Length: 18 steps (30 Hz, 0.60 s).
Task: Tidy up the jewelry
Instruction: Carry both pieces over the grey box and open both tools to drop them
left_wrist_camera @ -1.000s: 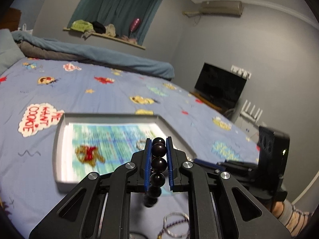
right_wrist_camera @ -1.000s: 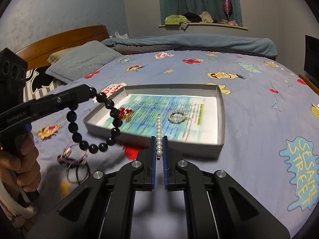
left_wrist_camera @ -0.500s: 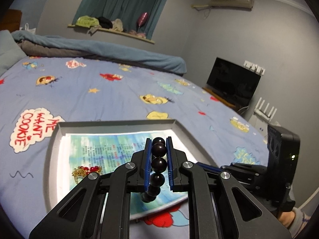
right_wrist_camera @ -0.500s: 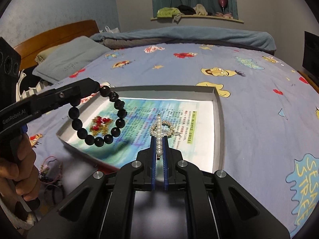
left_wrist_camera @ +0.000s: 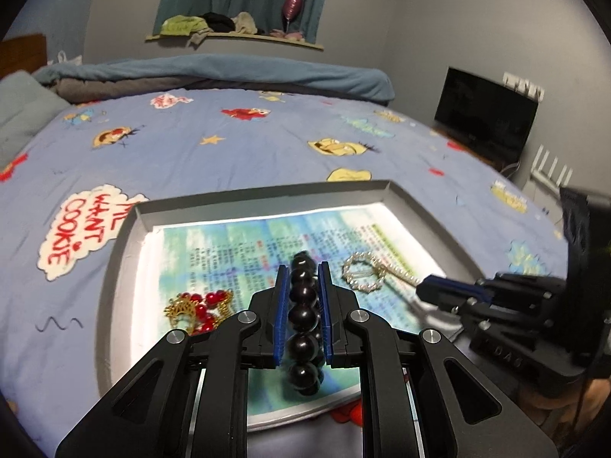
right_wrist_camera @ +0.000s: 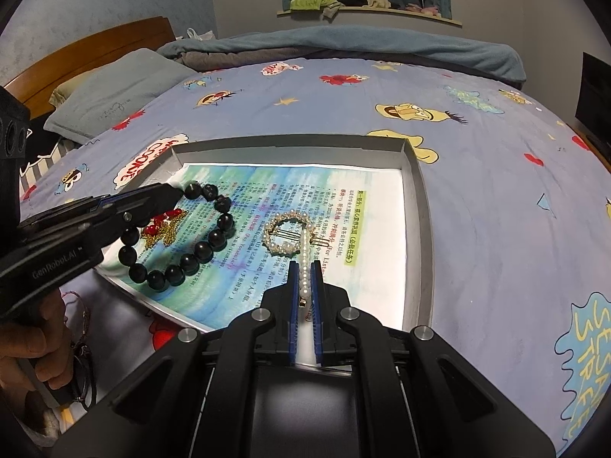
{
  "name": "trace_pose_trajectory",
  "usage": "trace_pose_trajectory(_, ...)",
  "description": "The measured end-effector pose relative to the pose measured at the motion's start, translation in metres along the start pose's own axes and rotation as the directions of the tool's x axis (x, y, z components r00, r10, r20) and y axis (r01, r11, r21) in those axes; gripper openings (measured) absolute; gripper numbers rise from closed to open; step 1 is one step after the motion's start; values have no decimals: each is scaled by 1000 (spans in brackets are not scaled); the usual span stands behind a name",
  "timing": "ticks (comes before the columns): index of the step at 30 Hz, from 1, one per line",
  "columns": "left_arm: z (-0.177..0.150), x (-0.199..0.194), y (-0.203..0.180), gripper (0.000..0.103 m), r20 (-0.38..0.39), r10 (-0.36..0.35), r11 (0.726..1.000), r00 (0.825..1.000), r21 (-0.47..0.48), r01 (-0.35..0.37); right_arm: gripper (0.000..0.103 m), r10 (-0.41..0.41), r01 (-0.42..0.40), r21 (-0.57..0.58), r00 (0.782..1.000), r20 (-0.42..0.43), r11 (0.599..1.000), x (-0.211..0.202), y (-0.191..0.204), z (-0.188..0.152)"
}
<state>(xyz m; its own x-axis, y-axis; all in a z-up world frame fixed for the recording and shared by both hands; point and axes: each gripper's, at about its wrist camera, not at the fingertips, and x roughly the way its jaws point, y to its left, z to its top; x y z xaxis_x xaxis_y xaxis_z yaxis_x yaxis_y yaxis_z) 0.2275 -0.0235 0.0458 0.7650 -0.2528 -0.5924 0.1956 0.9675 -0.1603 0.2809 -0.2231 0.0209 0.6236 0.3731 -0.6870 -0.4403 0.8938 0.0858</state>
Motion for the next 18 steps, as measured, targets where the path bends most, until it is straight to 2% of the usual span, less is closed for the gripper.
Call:
trace_pose_trajectory(4,-4,-5,-2,26,-2,26,999,1000,19,-26,12,-2,2,-2,1000,25,1000,-6,1,-2)
trace_pose_trajectory(6,-8,-10,0,31,-2,28,1000,1000,12,-28,29,0,0,-3,999,43,1000,-10,2,-5)
trace_pose_trajectory(7,-10,-11,1,31,-9,40,999,999,14,-40,31,7,-7,-4,998,62,1000,-15,3,-7)
trace_pose_trajectory(10,-16,-17,3,31,-15,44,999,999,16,-44,34,20,-19,-12,995,98,1000,-26,6,-14)
trace_pose_trajectory(12,-23,-25,7,36,-15,44,999,999,13,-44,36,31,-29,-12,993,116,999,-33,9,-20)
trace_pose_trajectory(14,-29,-32,10,51,-12,34,999,999,7,-34,38,41,-41,-6,991,127,999,-41,11,-28)
trace_pose_trajectory(15,-32,-36,11,53,-6,36,999,999,7,-36,38,45,-44,-7,990,130,999,-43,13,-30)
trace_pose_trajectory(17,-38,-42,13,64,-6,37,999,999,9,-37,40,52,-51,-11,988,146,999,-51,18,-37)
trace_pose_trajectory(18,-40,-44,14,65,-2,39,999,999,10,-39,41,57,-56,-10,988,147,998,-54,19,-39)
